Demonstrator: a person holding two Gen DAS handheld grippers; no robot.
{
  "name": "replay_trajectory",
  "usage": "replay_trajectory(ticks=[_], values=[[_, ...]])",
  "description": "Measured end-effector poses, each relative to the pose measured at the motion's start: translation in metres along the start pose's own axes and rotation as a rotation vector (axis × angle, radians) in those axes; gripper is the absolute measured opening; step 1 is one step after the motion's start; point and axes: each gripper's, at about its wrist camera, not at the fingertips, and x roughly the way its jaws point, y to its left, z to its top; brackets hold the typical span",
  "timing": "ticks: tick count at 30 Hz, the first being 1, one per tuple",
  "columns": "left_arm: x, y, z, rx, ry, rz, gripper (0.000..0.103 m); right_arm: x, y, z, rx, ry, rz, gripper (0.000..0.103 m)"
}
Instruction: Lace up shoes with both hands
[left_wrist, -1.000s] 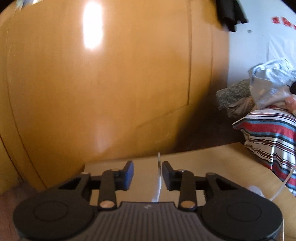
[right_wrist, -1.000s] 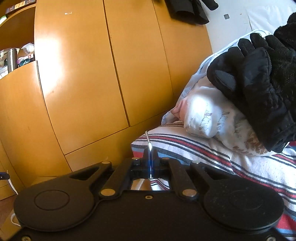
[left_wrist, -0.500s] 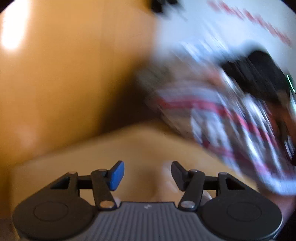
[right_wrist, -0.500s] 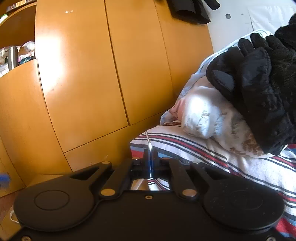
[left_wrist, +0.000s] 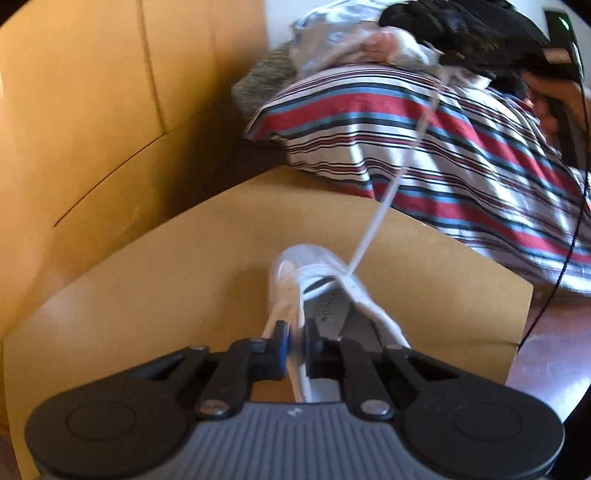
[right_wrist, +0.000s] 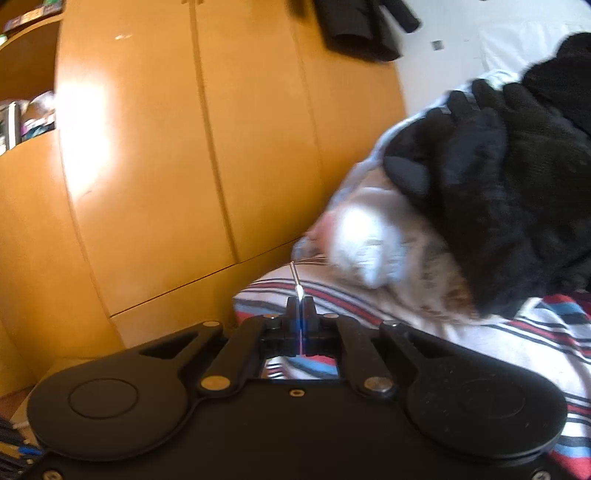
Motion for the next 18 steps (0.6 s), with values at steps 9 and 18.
replay_trajectory(ticks=[9, 18], values=[[-0.005, 0.005, -0.006, -0.012, 0.011, 0.036, 0.007, -0.017, -0.047, 0.012, 0.058, -0.067, -0.164, 0.000], [-0.008, -0.003, -0.009, 0.008, 0.008, 0.038, 0.007, -0.038, -0.077, 0.026, 0.064, -0.136, -0.296, 0.000]])
